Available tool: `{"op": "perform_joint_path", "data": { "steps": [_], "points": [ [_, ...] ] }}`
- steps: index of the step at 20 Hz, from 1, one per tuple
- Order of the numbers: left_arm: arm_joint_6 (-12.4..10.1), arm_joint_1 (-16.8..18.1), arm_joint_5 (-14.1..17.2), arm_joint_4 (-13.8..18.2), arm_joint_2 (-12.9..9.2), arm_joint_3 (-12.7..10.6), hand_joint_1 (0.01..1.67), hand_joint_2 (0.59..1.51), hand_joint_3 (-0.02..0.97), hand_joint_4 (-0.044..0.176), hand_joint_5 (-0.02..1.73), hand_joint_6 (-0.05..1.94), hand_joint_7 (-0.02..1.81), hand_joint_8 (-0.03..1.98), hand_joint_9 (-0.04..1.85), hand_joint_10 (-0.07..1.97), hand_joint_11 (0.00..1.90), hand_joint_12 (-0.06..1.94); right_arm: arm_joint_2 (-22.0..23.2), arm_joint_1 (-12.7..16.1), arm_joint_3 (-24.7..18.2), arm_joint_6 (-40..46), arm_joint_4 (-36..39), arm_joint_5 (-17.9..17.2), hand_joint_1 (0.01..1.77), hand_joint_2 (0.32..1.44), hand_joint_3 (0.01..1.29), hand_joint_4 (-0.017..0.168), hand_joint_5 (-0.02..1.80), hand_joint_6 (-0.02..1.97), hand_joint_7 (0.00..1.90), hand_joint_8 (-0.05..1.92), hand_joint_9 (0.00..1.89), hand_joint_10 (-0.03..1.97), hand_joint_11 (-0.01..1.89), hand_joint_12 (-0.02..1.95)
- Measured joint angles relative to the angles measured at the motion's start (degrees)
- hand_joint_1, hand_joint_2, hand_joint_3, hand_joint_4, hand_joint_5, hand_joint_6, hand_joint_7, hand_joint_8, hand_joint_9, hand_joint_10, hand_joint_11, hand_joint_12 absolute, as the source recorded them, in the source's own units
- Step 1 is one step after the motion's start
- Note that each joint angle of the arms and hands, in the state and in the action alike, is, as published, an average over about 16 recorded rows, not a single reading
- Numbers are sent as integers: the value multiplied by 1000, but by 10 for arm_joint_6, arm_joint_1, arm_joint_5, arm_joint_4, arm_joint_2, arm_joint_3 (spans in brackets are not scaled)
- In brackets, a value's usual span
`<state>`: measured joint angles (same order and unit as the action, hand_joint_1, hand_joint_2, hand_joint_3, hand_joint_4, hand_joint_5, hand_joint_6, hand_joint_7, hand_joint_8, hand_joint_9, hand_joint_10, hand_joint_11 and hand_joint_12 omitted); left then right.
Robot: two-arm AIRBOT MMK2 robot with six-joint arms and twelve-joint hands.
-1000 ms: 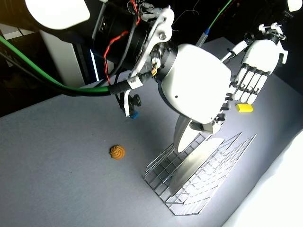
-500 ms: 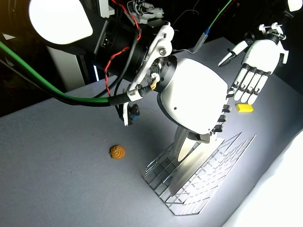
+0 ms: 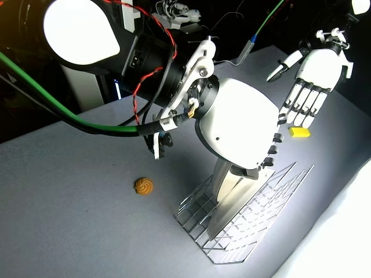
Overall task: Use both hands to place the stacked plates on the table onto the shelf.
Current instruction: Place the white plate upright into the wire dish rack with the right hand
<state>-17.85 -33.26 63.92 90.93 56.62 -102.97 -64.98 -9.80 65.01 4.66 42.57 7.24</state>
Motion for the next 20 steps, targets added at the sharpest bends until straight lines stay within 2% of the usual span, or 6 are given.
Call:
{"op": "perform_joint_path", "data": {
  "steps": [12, 16, 20],
  "points": [
    [3, 0, 0, 1, 0, 1, 15, 1178, 20, 5, 97, 17, 112, 8, 95, 10, 24, 66, -6, -12, 7, -9, 1, -2, 1188, 1083, 9, -7, 896, 955, 1059, 712, 1178, 335, 762, 1237],
    [5, 0, 0, 1, 0, 2, 14, 1177, 20, 5, 97, 18, 111, 8, 96, 10, 17, 96, -6, -12, 7, -11, 1, -3, 1203, 1069, 9, -9, 917, 866, 1071, 839, 1186, 406, 776, 1257],
    [7, 0, 0, 1, 0, 2, 14, 1177, 20, 5, 101, 18, 113, 8, 98, 10, 16, 124, -6, -12, 7, -13, 1, -5, 1173, 1065, 9, -8, 899, 655, 1048, 595, 1109, 397, 701, 1269]
  ]
}}
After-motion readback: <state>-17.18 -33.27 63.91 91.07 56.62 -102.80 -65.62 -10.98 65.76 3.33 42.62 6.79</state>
